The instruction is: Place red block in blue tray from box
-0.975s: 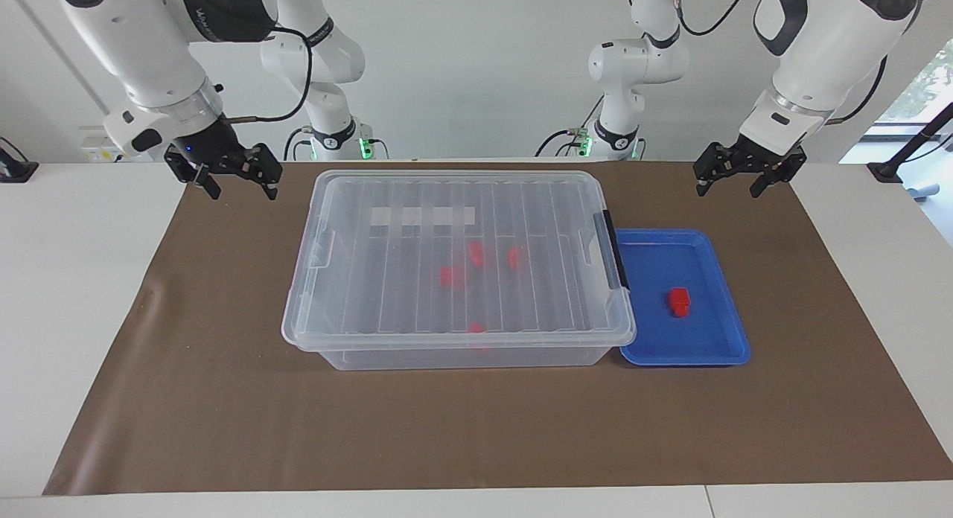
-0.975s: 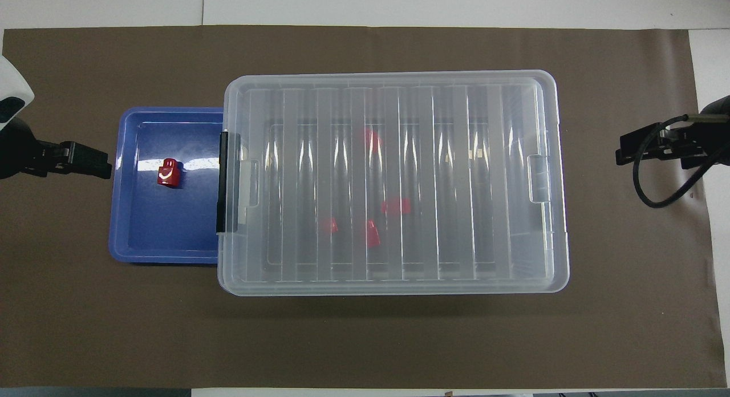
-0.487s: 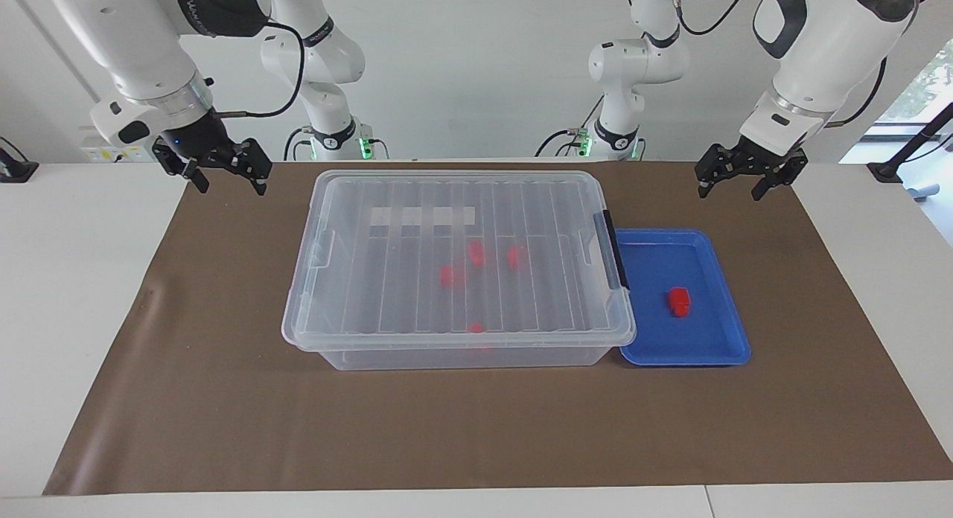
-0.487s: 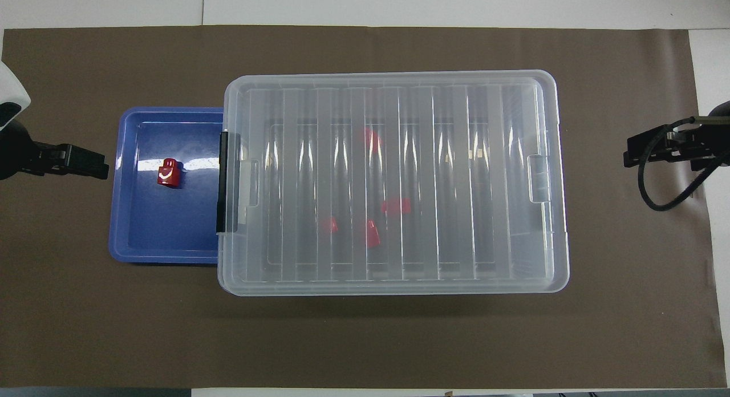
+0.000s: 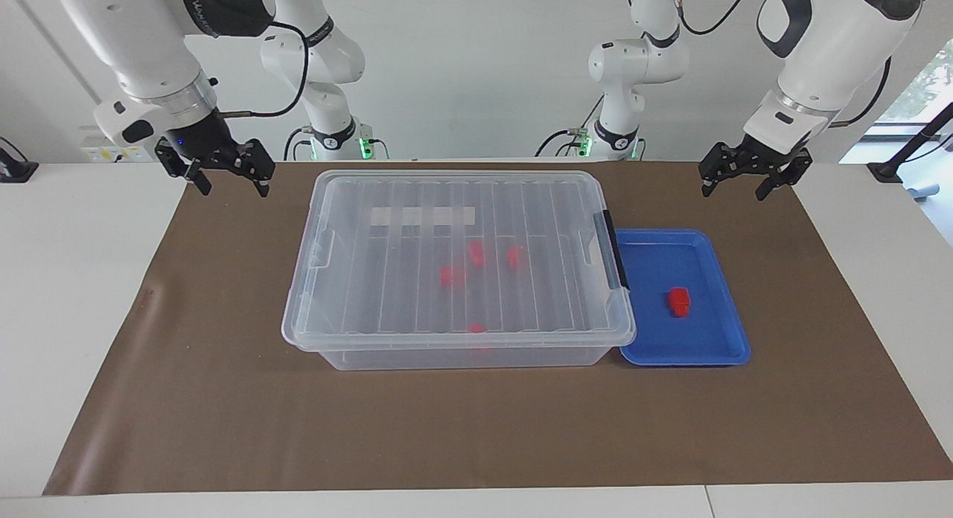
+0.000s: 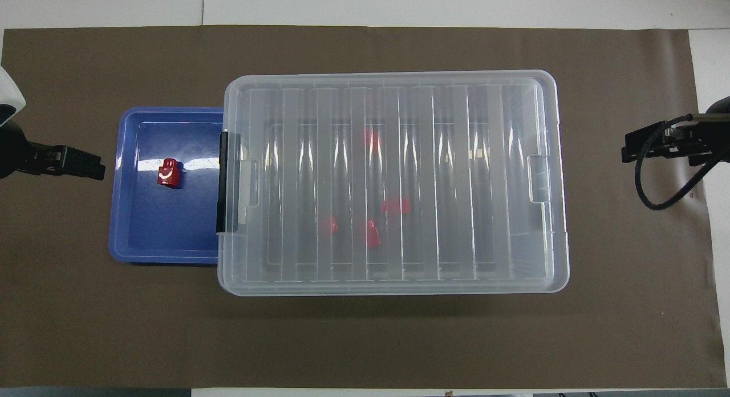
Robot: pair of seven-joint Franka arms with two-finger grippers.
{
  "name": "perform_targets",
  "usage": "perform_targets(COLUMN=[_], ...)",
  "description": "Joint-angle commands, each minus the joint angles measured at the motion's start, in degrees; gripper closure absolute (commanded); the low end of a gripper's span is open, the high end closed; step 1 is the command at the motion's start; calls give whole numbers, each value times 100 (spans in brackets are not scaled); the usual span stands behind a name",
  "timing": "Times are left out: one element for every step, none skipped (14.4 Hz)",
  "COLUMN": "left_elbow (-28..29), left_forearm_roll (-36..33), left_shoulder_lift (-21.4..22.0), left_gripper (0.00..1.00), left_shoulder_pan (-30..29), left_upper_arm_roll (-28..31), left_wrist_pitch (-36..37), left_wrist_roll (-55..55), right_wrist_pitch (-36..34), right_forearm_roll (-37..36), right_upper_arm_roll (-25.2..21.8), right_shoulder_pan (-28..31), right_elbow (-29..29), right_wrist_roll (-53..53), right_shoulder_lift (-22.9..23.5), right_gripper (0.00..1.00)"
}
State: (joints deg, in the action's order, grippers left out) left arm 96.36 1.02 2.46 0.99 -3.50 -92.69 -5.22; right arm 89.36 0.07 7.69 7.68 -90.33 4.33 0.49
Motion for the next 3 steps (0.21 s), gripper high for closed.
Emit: perform_targets(left_elbow=[-116, -204, -240], left_forearm_roll=[91, 100, 100], left_shoulder_lift=[19, -60, -78], left_gripper=[0, 0, 0], left_shoulder_pan=[-55, -55, -55], left_upper_arm_roll=[-19, -19, -19], left_wrist_pitch=[119, 146, 146], left_wrist_roll=[-119, -111, -119], right_wrist_pitch=[125, 125, 134], right_forearm_roll=[-68, -68, -68], right_upper_arm_roll=[31, 31, 31], right_shoulder_pan=[6, 6, 6], right_elbow=[-64, -64, -64], right_wrist_roll=[33, 42, 33], right_shoulder_lift=[-22, -22, -22], right_gripper=[0, 0, 0])
